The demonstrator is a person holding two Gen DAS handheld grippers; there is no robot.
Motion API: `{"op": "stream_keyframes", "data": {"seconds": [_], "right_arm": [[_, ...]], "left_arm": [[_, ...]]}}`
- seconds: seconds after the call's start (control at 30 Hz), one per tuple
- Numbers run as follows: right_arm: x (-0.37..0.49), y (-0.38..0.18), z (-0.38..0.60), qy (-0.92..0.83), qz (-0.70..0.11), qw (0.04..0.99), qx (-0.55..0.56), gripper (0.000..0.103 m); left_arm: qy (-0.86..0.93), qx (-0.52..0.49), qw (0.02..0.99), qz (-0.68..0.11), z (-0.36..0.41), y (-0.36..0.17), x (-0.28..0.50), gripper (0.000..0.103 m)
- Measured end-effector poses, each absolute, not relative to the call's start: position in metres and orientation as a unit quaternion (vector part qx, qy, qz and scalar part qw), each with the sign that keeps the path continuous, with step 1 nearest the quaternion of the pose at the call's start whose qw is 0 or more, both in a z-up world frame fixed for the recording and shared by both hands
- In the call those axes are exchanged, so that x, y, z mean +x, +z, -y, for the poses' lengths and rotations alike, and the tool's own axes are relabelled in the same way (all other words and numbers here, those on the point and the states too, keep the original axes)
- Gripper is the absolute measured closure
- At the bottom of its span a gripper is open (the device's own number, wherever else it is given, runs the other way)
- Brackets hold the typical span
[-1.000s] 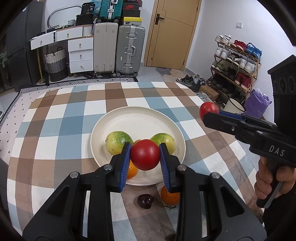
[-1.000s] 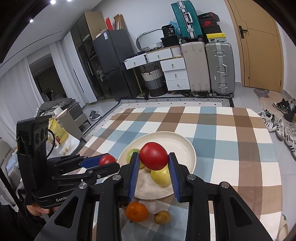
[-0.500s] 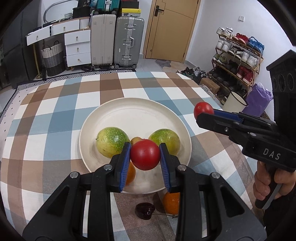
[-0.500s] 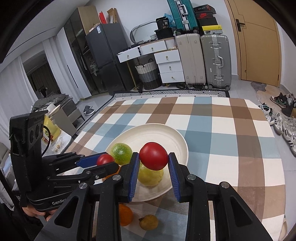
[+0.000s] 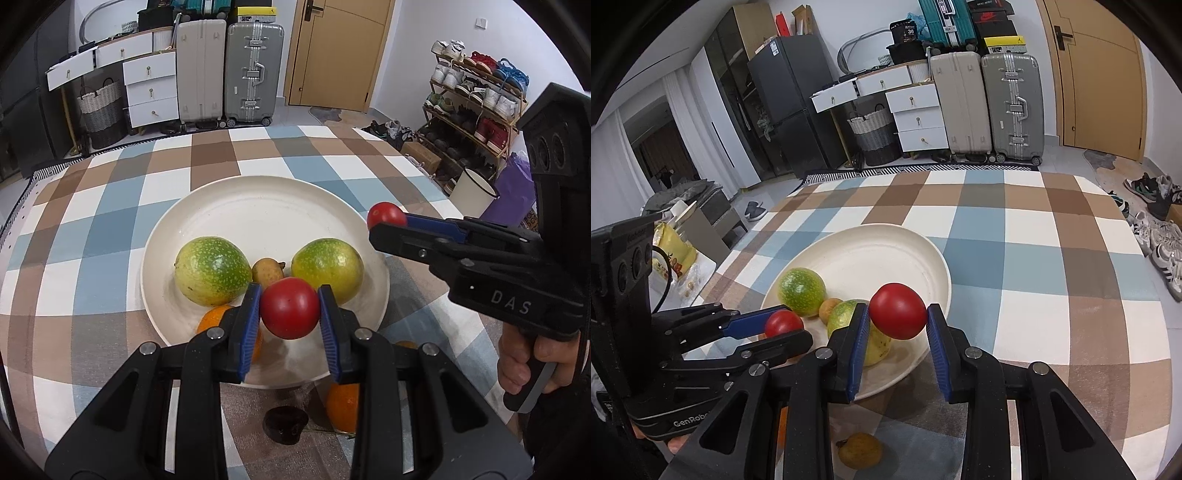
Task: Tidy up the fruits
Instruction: 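Carry both tomatoes onto the white plate and open both tools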
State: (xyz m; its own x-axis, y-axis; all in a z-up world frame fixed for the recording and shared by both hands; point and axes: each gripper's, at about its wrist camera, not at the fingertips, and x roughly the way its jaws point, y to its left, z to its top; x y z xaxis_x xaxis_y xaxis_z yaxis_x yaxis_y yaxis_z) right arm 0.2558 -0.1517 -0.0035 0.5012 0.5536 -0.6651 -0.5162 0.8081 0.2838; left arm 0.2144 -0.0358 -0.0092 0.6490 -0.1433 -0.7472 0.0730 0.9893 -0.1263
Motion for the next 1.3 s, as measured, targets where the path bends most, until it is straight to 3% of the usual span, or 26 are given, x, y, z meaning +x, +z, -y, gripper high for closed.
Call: {"op": "stream_keyframes", "data": {"seconds": [1.07,1.3], "right_arm": [[0.266,-0.007,0.134,0.302,-0.391,0.869,0.001,0.071],[0.262,0.0,0.138,0.3,-0.381,0.874,0.004,0.057]], "left_arm": [[-0.06,-0.037,0.899,-0.431,0.041,-0.024,0.227,0.075],[-0.065,-0.06,0.899,-0.429,0.032,-0.017,0.22,0.071]]}}
